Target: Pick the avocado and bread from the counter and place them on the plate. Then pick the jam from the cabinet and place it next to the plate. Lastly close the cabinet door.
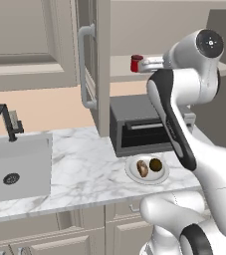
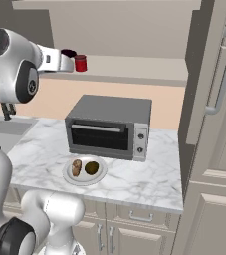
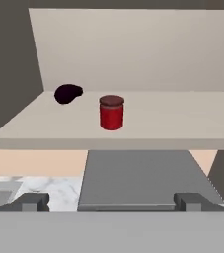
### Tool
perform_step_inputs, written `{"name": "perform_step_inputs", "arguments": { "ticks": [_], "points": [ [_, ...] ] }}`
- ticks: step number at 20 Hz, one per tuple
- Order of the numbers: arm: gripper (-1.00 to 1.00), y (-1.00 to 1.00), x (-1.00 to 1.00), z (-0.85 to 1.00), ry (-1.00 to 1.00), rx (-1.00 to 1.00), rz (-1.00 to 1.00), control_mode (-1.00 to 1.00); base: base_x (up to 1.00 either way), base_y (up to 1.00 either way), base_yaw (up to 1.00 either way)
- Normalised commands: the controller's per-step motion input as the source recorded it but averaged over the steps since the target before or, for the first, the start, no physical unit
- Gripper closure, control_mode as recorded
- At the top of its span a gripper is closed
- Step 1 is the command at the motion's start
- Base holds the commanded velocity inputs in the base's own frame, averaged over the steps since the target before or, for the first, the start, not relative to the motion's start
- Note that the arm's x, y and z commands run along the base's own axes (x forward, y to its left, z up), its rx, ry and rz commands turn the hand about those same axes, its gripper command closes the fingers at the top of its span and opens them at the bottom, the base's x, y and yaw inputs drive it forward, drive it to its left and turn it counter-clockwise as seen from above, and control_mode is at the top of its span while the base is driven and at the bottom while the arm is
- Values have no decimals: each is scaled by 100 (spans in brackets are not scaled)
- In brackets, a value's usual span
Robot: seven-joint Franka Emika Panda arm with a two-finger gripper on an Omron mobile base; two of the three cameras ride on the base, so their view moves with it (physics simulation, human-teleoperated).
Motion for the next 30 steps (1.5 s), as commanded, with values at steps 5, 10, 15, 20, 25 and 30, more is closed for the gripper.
{"name": "perform_step_inputs", "arguments": {
  "ticks": [5, 10, 15, 20, 25, 30],
  "points": [
    [-100, 0, 19, 0, -6, 0, -1, -100, 0, 0, 0],
    [-100, 0, 12, 0, -2, 0, -1, -100, 0, 0, 0],
    [-100, 0, 11, 0, -1, 0, -1, -100, 0, 0, 0],
    [-100, 0, 11, 0, 0, 0, 0, -100, 0, 0, 0],
    [-100, 0, 16, -1, 0, 0, 0, -100, 0, 0, 0],
    [-100, 0, 26, -5, 0, 0, 0, -100, 0, 0, 0]
  ]
}}
